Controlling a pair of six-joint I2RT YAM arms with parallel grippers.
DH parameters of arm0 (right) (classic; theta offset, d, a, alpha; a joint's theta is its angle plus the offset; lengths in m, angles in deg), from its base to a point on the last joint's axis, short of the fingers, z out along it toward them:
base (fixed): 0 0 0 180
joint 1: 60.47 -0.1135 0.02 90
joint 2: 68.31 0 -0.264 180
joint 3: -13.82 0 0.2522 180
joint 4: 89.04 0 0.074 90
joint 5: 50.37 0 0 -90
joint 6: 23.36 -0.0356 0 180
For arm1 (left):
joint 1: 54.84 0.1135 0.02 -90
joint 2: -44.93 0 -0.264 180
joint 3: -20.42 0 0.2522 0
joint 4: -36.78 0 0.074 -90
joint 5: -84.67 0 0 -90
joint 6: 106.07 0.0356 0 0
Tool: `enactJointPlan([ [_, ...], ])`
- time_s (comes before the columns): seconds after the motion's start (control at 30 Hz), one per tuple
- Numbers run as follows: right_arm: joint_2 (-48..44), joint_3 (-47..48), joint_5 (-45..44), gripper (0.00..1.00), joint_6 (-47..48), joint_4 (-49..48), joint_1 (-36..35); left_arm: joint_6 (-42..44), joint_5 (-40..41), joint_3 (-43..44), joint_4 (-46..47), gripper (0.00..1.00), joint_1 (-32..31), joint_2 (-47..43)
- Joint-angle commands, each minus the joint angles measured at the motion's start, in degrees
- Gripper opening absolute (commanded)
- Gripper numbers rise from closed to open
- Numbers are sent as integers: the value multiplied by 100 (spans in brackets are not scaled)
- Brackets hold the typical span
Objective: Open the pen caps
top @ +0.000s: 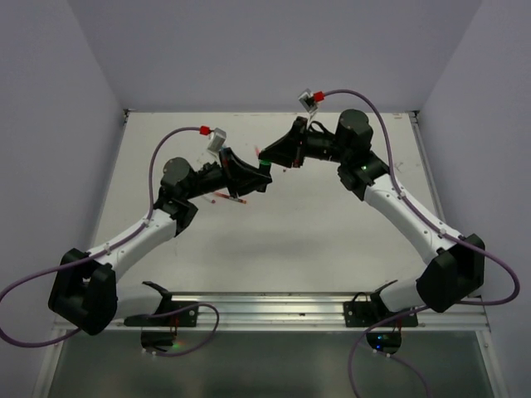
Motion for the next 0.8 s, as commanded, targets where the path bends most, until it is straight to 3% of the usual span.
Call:
enactJointPlan([
  [0.0, -55, 872, -703, 0, -226, -1691, 631, 95, -1100, -360, -852, 0, -237, 85],
  [0.43, 296, 1636, -527, 0, -244, -1911, 940, 139, -1004, -457, -852, 0, -272, 358],
  [0.67, 227, 1242, -421, 0, -455, -2078, 948, 210, -714, -457, -914, 0, -220, 86],
  [0.77, 60, 891, -386, 0, -481, -1964, 948, 192, -696, -440, -739, 32, 17, -28],
])
